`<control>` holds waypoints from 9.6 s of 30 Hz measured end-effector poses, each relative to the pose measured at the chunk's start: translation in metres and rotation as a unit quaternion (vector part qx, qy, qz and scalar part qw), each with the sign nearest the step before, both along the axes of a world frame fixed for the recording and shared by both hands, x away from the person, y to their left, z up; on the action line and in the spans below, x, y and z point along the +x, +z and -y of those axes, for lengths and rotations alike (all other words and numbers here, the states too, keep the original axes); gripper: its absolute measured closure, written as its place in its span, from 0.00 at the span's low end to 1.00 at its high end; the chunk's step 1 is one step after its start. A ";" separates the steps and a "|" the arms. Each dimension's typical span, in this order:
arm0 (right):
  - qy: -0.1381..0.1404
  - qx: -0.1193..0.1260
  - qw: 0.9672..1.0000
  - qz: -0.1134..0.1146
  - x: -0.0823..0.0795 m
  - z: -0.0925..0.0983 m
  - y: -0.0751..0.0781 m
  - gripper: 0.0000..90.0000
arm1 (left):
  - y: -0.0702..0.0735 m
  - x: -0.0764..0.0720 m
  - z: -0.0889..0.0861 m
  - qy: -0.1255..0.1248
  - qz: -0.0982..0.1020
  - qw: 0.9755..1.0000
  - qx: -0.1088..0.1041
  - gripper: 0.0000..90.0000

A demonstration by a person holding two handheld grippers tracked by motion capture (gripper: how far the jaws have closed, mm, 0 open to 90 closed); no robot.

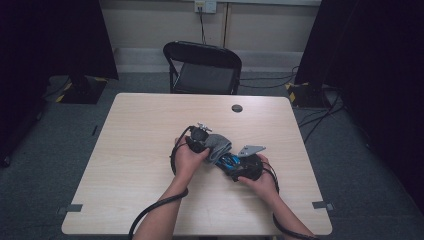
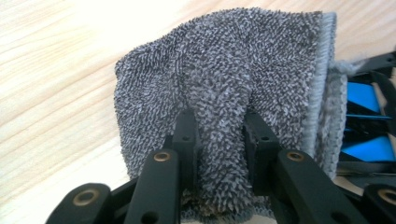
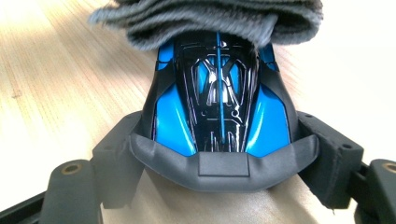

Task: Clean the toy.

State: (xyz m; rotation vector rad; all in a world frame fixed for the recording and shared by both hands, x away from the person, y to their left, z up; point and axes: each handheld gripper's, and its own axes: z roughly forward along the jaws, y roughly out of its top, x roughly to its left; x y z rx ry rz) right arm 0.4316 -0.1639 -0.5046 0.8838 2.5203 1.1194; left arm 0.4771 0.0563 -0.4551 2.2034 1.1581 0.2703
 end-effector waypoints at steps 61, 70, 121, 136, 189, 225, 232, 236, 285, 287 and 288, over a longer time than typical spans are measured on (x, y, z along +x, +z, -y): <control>0.000 0.000 1.000 0.000 0.000 0.000 0.000 0.27 | 0.021 -0.043 0.009 -0.037 0.046 0.997 -0.054 0.79; 0.000 0.000 1.000 0.000 0.000 0.000 0.000 0.27 | 0.012 -0.048 0.046 -0.077 0.032 0.996 -0.036 0.79; 0.000 0.000 1.000 0.000 0.000 0.000 0.000 0.27 | 0.004 -0.007 0.024 -0.011 0.028 1.000 -0.010 0.78; 0.000 0.000 1.000 0.000 0.000 0.000 0.000 0.27 | -0.004 0.005 0.008 0.016 0.020 1.000 -0.012 0.78; 0.000 0.000 1.000 0.000 0.000 0.000 0.000 0.27 | -0.013 0.017 -0.049 0.091 0.001 0.996 0.001 0.78; 0.001 0.000 1.000 0.001 0.000 0.000 0.000 0.27 | 0.037 -0.021 -0.050 0.042 0.047 0.996 -0.057 0.79; 0.001 0.000 1.000 0.000 0.000 0.000 0.000 0.27 | 0.041 -0.028 -0.042 0.028 0.051 0.996 -0.062 0.78; 0.001 0.000 1.000 0.000 0.000 0.000 0.000 0.27 | 0.042 -0.032 -0.037 0.018 0.052 0.997 -0.062 0.79; 0.001 0.000 1.000 0.000 0.000 0.000 0.000 0.27 | 0.002 -0.057 0.040 -0.075 0.037 0.996 -0.012 0.78; 0.001 0.000 1.000 0.000 0.000 0.000 0.000 0.27 | 0.002 -0.055 0.039 -0.069 0.037 0.997 -0.012 0.78; 0.001 0.000 1.000 0.000 0.000 0.000 0.000 0.27 | 0.002 -0.054 0.039 -0.069 0.037 0.997 -0.012 0.78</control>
